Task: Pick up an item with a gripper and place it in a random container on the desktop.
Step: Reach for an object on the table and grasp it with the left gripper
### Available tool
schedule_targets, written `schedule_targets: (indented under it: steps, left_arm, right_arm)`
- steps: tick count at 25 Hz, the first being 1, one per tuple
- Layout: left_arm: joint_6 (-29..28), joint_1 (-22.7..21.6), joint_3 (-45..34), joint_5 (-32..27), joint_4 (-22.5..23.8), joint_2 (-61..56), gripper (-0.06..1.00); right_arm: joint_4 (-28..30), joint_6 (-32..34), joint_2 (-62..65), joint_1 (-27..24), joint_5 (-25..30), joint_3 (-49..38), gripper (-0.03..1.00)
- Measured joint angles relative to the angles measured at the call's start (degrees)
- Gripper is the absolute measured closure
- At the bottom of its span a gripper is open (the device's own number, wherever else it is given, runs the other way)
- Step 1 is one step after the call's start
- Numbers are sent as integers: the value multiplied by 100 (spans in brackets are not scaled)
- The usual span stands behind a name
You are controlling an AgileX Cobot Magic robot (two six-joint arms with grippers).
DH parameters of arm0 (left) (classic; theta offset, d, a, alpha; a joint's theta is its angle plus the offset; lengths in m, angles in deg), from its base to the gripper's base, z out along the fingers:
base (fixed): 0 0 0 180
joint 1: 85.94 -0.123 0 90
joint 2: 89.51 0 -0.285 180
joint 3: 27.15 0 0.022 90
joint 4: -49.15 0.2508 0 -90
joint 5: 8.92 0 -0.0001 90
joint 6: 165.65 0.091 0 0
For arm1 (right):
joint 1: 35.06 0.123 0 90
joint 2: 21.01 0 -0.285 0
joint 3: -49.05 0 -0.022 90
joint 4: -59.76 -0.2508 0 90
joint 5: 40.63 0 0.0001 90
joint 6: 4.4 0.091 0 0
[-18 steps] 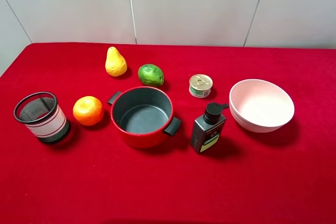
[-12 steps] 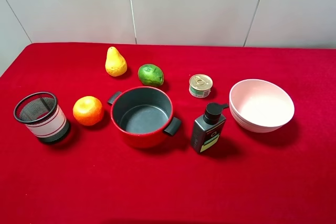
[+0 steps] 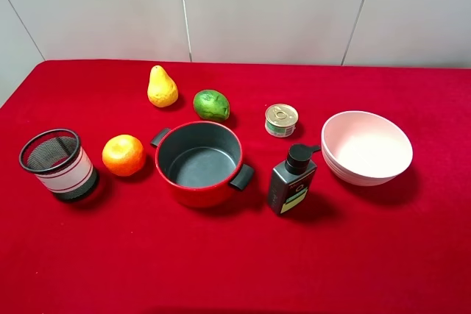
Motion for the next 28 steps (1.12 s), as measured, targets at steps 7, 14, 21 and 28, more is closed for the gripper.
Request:
schedule_targets:
  steps: [7, 14, 21, 28]
  left_arm:
    - [0, 0, 0, 0, 0, 0, -5]
    - [0, 0, 0, 0, 0, 0, -5]
    - [0, 0, 0, 0, 0, 0, -5]
    - [0, 0, 0, 0, 0, 0, -5]
  right_arm:
    - [0, 0, 0, 0, 0, 0, 28]
    - [0, 0, 0, 0, 0, 0, 28]
    - [0, 0, 0, 0, 0, 0, 28]
    - [0, 0, 0, 0, 0, 0, 28]
